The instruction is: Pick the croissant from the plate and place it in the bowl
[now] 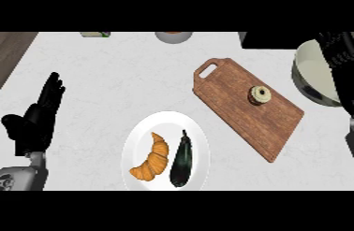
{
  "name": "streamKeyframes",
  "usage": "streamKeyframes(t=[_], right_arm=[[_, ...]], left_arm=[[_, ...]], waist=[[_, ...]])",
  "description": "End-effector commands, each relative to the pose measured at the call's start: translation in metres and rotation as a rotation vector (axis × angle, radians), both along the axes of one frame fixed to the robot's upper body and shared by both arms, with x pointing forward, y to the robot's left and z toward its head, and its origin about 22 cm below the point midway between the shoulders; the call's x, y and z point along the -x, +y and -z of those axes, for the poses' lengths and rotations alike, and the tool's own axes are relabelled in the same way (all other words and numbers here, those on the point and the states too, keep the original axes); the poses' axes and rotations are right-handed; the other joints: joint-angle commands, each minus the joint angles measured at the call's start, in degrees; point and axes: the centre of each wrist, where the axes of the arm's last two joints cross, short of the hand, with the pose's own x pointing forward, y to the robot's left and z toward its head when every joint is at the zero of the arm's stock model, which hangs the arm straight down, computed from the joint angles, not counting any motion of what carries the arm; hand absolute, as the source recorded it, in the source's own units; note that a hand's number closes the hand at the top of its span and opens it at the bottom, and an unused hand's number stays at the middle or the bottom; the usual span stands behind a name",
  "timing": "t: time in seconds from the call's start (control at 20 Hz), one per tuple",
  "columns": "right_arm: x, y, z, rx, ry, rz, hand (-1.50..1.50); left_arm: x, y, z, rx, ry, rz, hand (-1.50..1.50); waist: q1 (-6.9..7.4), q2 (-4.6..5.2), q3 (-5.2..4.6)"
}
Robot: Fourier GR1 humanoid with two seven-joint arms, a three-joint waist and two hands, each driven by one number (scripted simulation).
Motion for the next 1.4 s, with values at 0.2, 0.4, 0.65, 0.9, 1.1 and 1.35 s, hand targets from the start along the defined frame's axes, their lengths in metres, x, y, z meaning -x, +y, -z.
streamKeyframes(t=[0.2,0.4,0.65,0.9,1.1,1.35], right_arm=[[0.025,0.095,0.079,-0.436,0.067,-0.417,1.5],[0.053,0.065,0.159,-0.312,0.088,0.15,-1.5],[0.1,0.101,0.195,-0.273,-0.087,-0.244,-1.5],[0.092,0.092,0.163,0.02,-0.025,-0.291,-1.5],[0.071,0.108,0.12,0.192,0.049,-0.311,-1.5],[0.072,0.139,0.102,0.449,0.169,-0.359,-1.5]], left_arm=[[-0.017,-0.011,-0.044,-0.116,-0.127,0.042,0.0],[-0.009,-0.019,-0.028,-0.074,-0.065,0.034,0.0],[-0.019,-0.036,-0.029,-0.093,-0.07,0.033,0.0],[-0.016,-0.04,-0.039,-0.102,-0.057,0.035,0.0],[-0.022,-0.034,-0.05,-0.109,-0.087,0.041,0.0],[-0.025,-0.032,-0.062,-0.113,-0.073,0.048,0.0]], waist=[[1.11,1.75,0.76],[-1.01,1.6,0.6],[-0.8,1.32,0.35],[-0.46,1.14,0.23],[-0.03,1.15,0.12],[0.07,1.09,0.11]])
